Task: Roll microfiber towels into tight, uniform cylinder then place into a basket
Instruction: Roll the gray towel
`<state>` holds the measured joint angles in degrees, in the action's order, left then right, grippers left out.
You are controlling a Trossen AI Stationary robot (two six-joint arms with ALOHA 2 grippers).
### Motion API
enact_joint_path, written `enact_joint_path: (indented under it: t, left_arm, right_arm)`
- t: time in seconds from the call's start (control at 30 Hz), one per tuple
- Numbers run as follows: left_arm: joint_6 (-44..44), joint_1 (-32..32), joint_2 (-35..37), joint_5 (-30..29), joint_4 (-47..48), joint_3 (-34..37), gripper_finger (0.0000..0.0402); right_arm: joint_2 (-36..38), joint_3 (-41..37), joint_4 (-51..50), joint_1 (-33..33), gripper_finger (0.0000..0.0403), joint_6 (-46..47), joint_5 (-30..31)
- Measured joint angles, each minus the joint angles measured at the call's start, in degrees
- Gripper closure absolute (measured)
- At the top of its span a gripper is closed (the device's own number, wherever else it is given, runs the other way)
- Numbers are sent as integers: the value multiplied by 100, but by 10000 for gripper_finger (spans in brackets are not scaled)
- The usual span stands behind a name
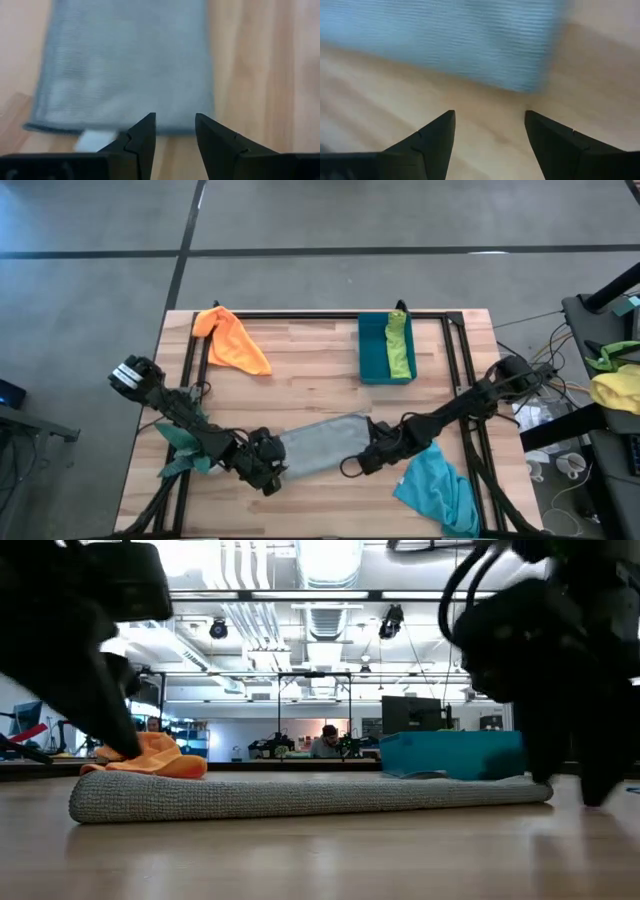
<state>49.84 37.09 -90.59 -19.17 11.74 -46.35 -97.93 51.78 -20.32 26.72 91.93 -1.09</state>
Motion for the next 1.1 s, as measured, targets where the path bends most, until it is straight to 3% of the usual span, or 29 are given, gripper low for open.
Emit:
enact_joint_path:
  t: [0.1,0.27,0.4,0.47,0.57,0.7,0.77,0.97,1.1]
  left_arm:
    - [-216,210,58,-36,202,9,279]
    - [-1217,287,105,-705,453,9,279]
    - [-1737,-398,105,-584,463,15,279]
    - [-2031,-775,98,-480,316,69,279]
    - [-2223,-1217,74,127,214,126,279]
    - [-2106,-1272,38,1447,291,209,279]
    - [-1795,-1064,-40,1781,271,233,279]
    - [-567,-231,-290,1869,-626,211,279]
    - [-291,12,-344,1486,-1063,-165,279]
  right_arm:
    - [24,104,408,203,167,-775,226]
    - [-152,929,354,594,168,-3216,969]
    - [-713,1587,-741,383,168,-3540,1238]
    - [-992,1795,-782,266,168,-3729,1316]
    - [-1338,1922,-842,109,168,-4206,899]
    - [-1532,1942,-1259,-209,168,-5267,518]
    - [-1589,1946,-1454,-428,168,-6034,521]
    - [-1533,2093,-1576,-1183,168,-8677,783]
    - [-1459,2555,-1854,-1562,168,-9474,1205]
